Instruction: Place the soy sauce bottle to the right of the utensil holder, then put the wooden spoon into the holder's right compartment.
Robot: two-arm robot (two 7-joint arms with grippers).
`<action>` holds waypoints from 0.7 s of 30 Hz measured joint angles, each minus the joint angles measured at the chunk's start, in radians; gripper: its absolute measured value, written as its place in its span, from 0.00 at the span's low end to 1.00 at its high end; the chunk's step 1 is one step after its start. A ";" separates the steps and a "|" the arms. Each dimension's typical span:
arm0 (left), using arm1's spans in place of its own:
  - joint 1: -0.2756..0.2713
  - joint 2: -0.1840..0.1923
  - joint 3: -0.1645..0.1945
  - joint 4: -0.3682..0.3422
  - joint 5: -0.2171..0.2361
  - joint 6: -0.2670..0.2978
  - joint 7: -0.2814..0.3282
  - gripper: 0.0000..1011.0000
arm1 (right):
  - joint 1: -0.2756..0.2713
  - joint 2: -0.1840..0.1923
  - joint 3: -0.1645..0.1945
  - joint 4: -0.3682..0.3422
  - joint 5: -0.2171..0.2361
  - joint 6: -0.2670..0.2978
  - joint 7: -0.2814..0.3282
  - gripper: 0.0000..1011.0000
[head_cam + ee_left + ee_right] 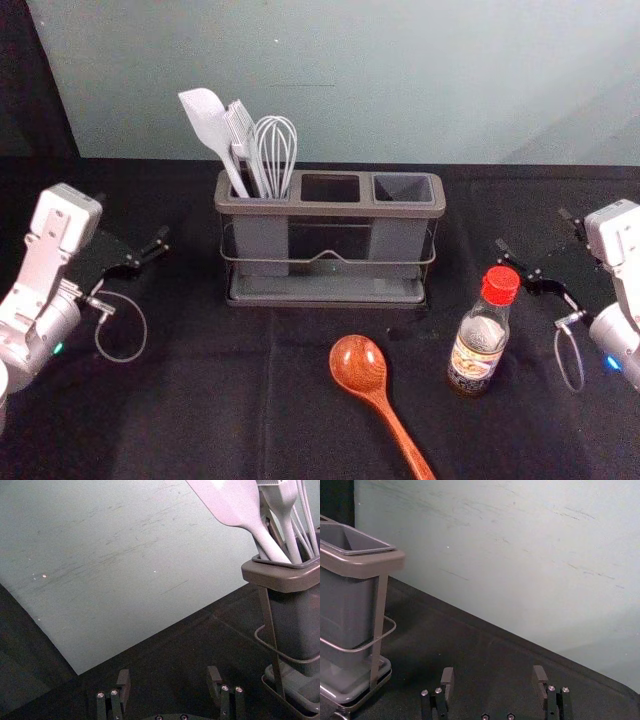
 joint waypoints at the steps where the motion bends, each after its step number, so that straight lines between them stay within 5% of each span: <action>1: 0.000 0.000 0.000 0.000 0.000 0.000 0.000 0.99 | 0.000 0.000 0.000 0.000 0.000 0.000 0.000 0.99; 21: 0.000 0.000 0.000 0.000 0.000 0.000 0.000 0.99 | 0.000 0.000 0.000 0.000 0.000 0.000 0.000 0.99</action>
